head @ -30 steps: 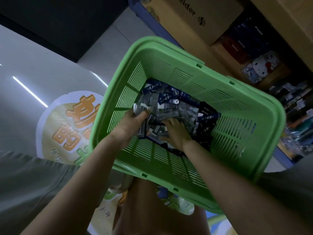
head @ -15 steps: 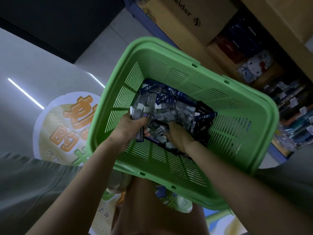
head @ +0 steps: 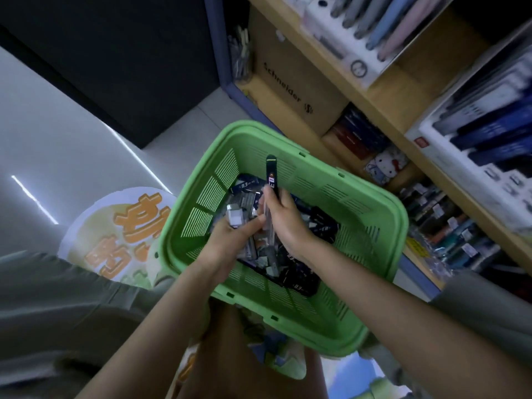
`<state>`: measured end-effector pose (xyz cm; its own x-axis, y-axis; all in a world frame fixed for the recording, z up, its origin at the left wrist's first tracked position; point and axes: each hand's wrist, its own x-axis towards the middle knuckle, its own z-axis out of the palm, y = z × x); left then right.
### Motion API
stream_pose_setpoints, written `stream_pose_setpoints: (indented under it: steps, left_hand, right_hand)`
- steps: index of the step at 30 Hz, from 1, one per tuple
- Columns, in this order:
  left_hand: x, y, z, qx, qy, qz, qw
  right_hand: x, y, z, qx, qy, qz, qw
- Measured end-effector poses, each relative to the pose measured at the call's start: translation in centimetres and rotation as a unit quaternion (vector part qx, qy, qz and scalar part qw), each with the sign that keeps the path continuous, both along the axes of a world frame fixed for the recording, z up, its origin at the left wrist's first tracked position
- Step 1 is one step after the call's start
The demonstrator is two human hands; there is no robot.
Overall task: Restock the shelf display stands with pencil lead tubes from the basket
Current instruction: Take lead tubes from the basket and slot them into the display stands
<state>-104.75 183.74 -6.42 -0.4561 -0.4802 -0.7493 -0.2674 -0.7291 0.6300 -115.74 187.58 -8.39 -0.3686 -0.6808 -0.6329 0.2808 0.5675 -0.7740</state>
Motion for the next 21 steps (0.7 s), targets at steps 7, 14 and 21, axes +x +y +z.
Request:
stream_pose_setpoints:
  steps: [7,14,21]
  left_hand:
    - [-0.9,1.1,4.9,-0.107,0.004,-0.052,0.993]
    - [-1.9,2.8,8.8,-0.135,0.04,-0.055,0.988]
    - [-3.7,2.9,13.2,-0.165,0.067,-0.059,0.982]
  right_hand:
    - [-0.3,0.3,5.3,-0.039,-0.023,-0.038,0.998]
    - [-1.5,2.2,9.3,-0.07,0.105,-0.004,0.992]
    - [-4.2,4.2,14.2,-0.071,0.209,-0.032,0.975]
